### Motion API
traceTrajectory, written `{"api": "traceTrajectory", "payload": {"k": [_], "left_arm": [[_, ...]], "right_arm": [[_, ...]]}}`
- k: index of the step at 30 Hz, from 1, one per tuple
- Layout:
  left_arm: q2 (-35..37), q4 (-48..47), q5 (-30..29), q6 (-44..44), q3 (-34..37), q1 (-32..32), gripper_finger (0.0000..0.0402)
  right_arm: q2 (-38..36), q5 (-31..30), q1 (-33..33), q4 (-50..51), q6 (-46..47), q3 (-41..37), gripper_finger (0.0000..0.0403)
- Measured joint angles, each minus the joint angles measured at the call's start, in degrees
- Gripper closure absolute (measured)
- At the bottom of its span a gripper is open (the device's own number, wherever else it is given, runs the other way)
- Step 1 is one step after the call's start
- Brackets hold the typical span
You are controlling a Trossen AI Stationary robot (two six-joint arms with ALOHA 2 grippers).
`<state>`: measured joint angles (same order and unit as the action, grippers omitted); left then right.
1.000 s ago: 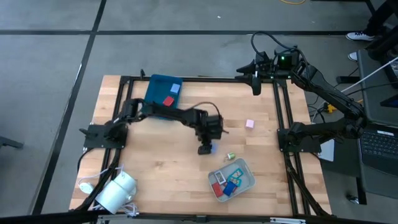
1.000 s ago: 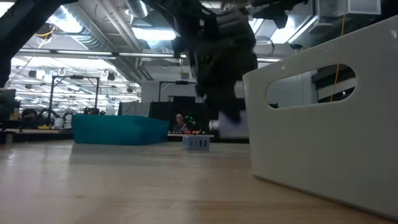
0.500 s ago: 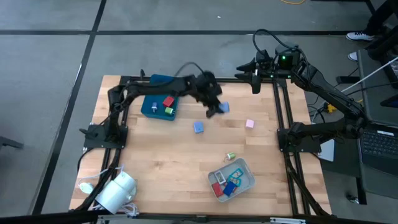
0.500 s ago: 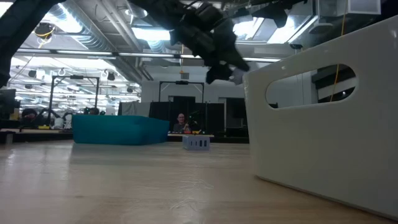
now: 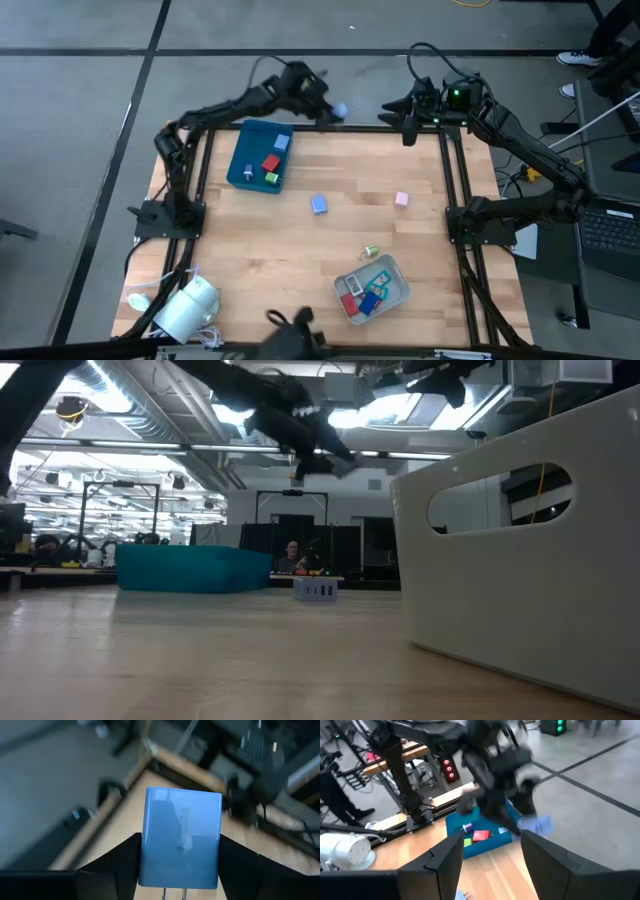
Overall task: Pick & Place Office items
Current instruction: Put the bottom blue charger adapter into the blue bin
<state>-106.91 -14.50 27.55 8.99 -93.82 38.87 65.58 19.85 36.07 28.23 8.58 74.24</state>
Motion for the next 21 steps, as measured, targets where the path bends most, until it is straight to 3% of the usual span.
{"api": "traceTrajectory", "payload": {"k": [7,14,17,21], "left_arm": [[9.3,4.1,-11.4,2.1,-0.1,4.5,0.0191],[17.9,-1.7,-23.9,-0.9,1.3,4.5,0.0191],[22.2,1.8,-25.5,0.5,10.0,4.1,0.0191],[30.2,15.1,-26.6,7.0,28.8,4.0,0.0191]], "right_arm": [[0.0,-1.6,0.0,-2.6,1.9,0.0,0.0199],[0.0,-4.0,0.0,-3.1,1.9,0.0,0.0199],[0.0,-4.0,0.0,-3.0,1.7,0.0,0.0199],[0.0,-4.0,0.0,-2.9,1.6,0.0,0.0199]]}}
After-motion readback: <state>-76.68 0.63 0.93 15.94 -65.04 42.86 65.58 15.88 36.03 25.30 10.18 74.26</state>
